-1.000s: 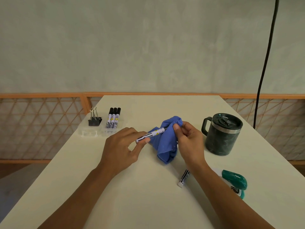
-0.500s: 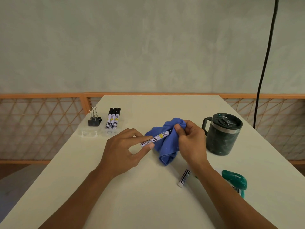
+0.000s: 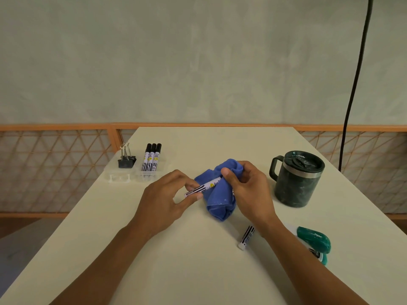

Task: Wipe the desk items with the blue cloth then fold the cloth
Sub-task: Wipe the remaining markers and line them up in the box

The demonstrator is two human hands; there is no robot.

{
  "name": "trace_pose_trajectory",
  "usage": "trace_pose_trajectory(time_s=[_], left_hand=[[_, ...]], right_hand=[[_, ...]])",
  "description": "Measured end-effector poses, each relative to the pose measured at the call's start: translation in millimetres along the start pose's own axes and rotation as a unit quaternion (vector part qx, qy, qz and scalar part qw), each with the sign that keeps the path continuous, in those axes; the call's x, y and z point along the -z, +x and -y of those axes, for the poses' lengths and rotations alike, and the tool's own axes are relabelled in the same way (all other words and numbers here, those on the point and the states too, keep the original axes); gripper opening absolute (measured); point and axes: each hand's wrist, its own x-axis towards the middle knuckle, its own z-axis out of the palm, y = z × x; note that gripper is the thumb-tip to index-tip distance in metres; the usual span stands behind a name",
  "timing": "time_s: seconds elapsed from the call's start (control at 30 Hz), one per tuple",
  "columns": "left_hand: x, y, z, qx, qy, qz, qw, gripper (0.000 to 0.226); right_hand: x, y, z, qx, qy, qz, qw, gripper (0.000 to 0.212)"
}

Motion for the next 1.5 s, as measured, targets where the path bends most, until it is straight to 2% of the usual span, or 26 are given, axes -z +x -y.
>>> trace_pose_trajectory(time_s=[0.1,0.33,0.4,0.47,0.53,0.6,0.67,0.73,0.87,1.0,1.13,1.23,1.37,1.5], left_hand=[[-0.3,-0.9,-1.6,0.019,0.006,0.006,1.000,0.014],[-3.7,5.9,1.4,0.069,-0.029,0.009,0.997,0.013],[-3.6,5.0,5.7,0.080,-0.043,-0.004,0.996,0.016],[-3.4,2.7,7.4,0.106,-0.070,-0.016,0.992,0.014],[-3.3,2.4,7.2,0.131,-0.100,-0.030,0.986,0.009],[-3.2,3.4,3.7,0.145,-0.132,-0.040,0.980,0.006],[-3.9,3.6,-1.4,0.147,-0.149,-0.040,0.977,0.007],[-5.8,2.4,-6.4,0.138,-0.139,-0.035,0.980,0.009],[-10.3,0.1,-11.2,0.103,-0.089,-0.016,0.991,0.015],[-7.7,-1.2,-13.9,0.066,-0.044,0.007,0.997,0.040],[2.1,2.9,-5.7,0.111,-0.089,-0.071,0.987,0.043],[7.4,6.1,-2.4,0.119,-0.110,-0.123,0.979,0.038],[10.5,8.0,-5.3,0.162,-0.133,-0.131,0.969,0.028],[9.5,7.8,-7.1,0.186,-0.151,-0.105,0.965,0.031]], right_hand=[[3.2,3.6,0.6,0.024,-0.022,-0.020,0.999,0.008],[2.3,4.7,2.9,0.011,0.000,-0.060,0.998,0.013],[0.3,4.2,2.9,-0.022,0.050,-0.044,0.998,0.024],[0.4,4.5,4.7,-0.069,0.151,-0.018,0.986,0.030],[3.0,5.2,6.3,-0.125,0.302,0.024,0.945,0.030],[5.3,4.6,6.0,-0.150,0.346,0.080,0.923,0.037],[3.3,3.5,3.4,-0.126,0.308,0.121,0.935,0.040],[-0.4,1.7,-0.2,-0.101,0.266,0.123,0.951,0.038],[-5.0,-2.2,-2.3,-0.094,0.216,0.081,0.968,0.041],[-4.6,-3.0,-0.8,-0.079,0.207,0.041,0.974,0.030],[-0.8,-2.4,-0.7,-0.055,0.191,0.048,0.979,0.020],[-2.2,-5.2,2.0,-0.043,0.153,0.075,0.985,0.021],[-8.7,-8.8,4.5,-0.021,0.065,0.111,0.991,0.026],[-12.9,-11.3,4.9,-0.019,0.061,0.164,0.984,0.036]])
